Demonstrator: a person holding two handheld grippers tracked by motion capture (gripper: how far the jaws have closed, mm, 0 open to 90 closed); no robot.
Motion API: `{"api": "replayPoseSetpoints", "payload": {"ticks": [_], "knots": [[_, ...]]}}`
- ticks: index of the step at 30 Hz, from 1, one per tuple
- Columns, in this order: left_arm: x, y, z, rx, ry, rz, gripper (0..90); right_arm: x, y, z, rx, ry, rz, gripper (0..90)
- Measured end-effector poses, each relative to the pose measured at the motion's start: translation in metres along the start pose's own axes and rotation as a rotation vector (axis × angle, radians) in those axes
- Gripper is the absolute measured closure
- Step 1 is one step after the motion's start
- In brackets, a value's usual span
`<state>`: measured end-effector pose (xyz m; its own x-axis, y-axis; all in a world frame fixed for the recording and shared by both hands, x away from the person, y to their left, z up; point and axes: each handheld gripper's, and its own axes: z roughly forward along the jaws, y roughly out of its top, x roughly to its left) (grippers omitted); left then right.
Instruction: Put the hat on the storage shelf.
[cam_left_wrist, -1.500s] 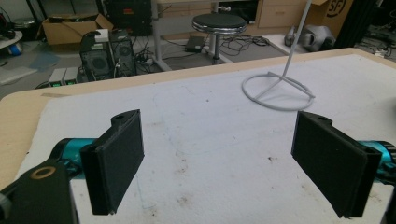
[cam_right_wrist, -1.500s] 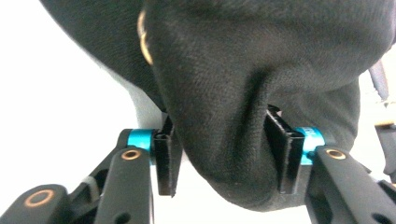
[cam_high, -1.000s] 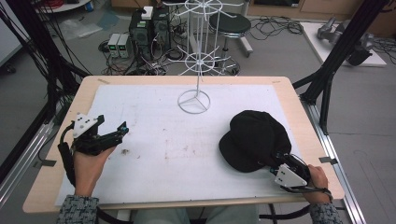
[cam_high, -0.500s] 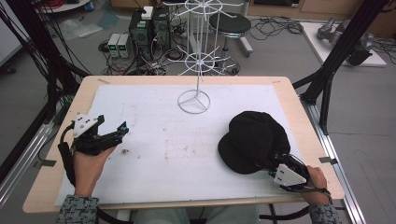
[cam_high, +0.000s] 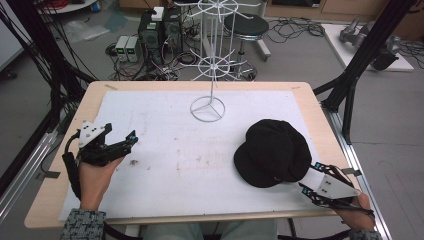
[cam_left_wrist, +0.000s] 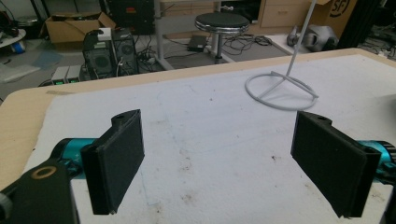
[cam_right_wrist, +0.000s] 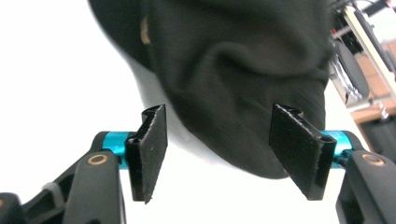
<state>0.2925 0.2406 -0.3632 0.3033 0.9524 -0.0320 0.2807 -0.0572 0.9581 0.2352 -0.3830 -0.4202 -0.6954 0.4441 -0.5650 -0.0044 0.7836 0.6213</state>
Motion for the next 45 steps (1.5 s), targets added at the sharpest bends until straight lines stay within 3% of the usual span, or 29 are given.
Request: {"api": "replayPoseSetpoints", "payload": {"ticks": [1,2,3,4,5,6,9,10,11,12,14,15,16,18,20,25,33,35,40,41,45], "knots": [[0.000,0.000,0.000,-0.001,0.001,0.000,17.4,0.000,0.000,0.000,0.000,0.000,0.000,34.7],[0.000,0.000,0.000,0.000,0.001,0.001,17.4,-0.004,-0.002,-0.004,-0.012,-0.010,0.036,32.7],[-0.001,0.000,0.000,-0.001,-0.001,0.000,17.4,-0.011,-0.008,-0.009,-0.045,-0.016,0.129,29.4],[-0.001,0.000,0.000,0.001,-0.001,0.003,17.4,-0.011,-0.008,-0.009,-0.045,-0.016,0.129,29.4],[-0.001,0.000,0.001,0.001,-0.001,0.005,17.4,-0.017,-0.012,-0.013,-0.073,-0.031,0.232,28.4],[-0.001,0.000,0.001,0.000,0.000,0.004,17.4,-0.017,-0.012,-0.013,-0.073,-0.031,0.232,28.4],[-0.002,0.000,0.002,0.005,-0.002,0.008,17.4,-0.025,-0.017,-0.011,-0.107,-0.068,0.355,26.8],[-0.002,0.000,0.002,0.002,-0.002,0.009,17.4,-0.029,-0.019,-0.008,-0.118,-0.076,0.419,26.7],[-0.003,0.000,0.002,0.001,-0.003,0.007,17.4,-0.034,-0.021,0.000,-0.133,-0.085,0.540,24.3],[-0.003,0.000,0.002,0.002,-0.003,0.008,17.4,-0.034,-0.021,0.000,-0.133,-0.085,0.540,24.3],[-0.003,0.001,0.002,0.001,-0.005,0.008,17.4,-0.039,-0.023,0.012,-0.133,-0.103,0.643,23.3],[-0.003,0.001,0.002,0.002,-0.006,0.008,17.4,-0.042,-0.024,0.025,-0.113,-0.112,0.717,23.4],[-0.002,0.001,0.002,0.002,-0.005,0.009,17.4,-0.042,-0.024,0.025,-0.113,-0.112,0.717,23.4],[-0.002,0.001,0.001,-0.001,-0.004,0.006,17.4,-0.044,-0.025,0.038,-0.078,-0.125,0.784,23.0],[-0.001,0.001,0.001,-0.001,-0.003,0.007,17.4,-0.045,-0.025,0.048,-0.046,-0.123,0.814,23.2],[0.000,0.000,0.000,-0.003,-0.003,0.005,17.4,-0.050,-0.029,0.064,-0.010,-0.139,0.931,22.1],[-0.001,0.001,0.001,-0.004,-0.005,0.006,17.4,-0.056,-0.029,0.076,0.078,-0.114,0.986,26.5],[-0.002,0.001,0.001,-0.004,-0.006,0.008,17.4,-0.057,-0.029,0.079,0.107,-0.092,1.032,30.5],[-0.003,0.002,0.002,-0.003,-0.011,0.010,17.4,-0.059,-0.028,0.083,0.127,-0.048,1.058,38.6],[-0.003,0.002,0.003,-0.005,-0.010,0.010,17.4,-0.060,-0.028,0.084,0.133,-0.035,1.082,38.7],[-0.003,0.003,0.003,-0.006,-0.012,0.011,17.4,-0.063,-0.027,0.085,0.148,-0.032,1.086,44.5]]}}
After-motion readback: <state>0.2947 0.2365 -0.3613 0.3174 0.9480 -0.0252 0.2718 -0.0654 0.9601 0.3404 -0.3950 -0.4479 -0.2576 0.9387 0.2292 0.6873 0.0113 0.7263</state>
